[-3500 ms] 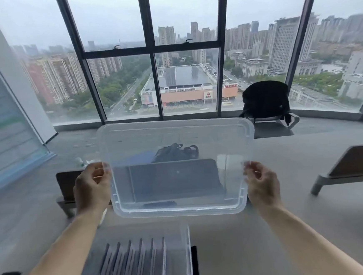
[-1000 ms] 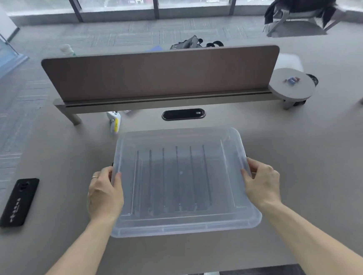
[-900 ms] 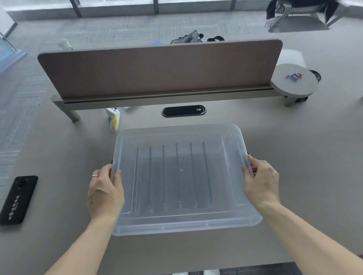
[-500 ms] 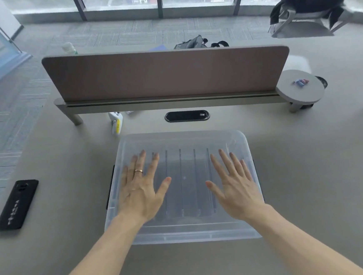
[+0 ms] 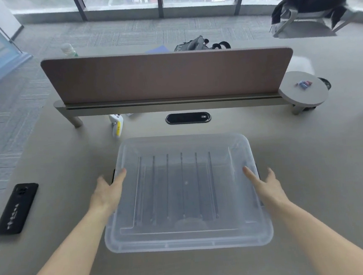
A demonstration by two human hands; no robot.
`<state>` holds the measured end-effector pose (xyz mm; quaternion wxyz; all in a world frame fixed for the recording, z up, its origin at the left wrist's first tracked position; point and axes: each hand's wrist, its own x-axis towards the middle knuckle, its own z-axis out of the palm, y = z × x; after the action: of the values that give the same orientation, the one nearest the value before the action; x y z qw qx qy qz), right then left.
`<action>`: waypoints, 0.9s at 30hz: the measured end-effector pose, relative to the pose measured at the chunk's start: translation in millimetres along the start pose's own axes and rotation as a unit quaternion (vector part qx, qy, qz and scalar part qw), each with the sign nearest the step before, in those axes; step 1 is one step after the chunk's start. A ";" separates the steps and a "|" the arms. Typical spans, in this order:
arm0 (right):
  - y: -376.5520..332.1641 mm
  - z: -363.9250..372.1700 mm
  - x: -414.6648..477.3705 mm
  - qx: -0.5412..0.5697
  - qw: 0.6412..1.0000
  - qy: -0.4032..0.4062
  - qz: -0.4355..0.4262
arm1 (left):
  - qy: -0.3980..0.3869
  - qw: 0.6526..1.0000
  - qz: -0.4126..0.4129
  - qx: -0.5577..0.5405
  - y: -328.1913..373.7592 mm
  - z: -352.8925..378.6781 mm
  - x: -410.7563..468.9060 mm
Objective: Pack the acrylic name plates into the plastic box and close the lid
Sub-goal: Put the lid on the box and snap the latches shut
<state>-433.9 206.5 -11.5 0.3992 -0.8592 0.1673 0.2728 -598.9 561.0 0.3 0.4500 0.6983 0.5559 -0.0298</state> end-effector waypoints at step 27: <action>-16.5 18.0 -24.5 -0.106 0.979 0.093 -0.150 | 0.121 0.976 0.154 0.092 2.3 10.0 -21.3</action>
<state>-451.0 232.6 3.5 0.3252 -0.9335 0.0435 0.1448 -600.5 538.5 7.3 0.3121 0.8125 0.4868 0.0739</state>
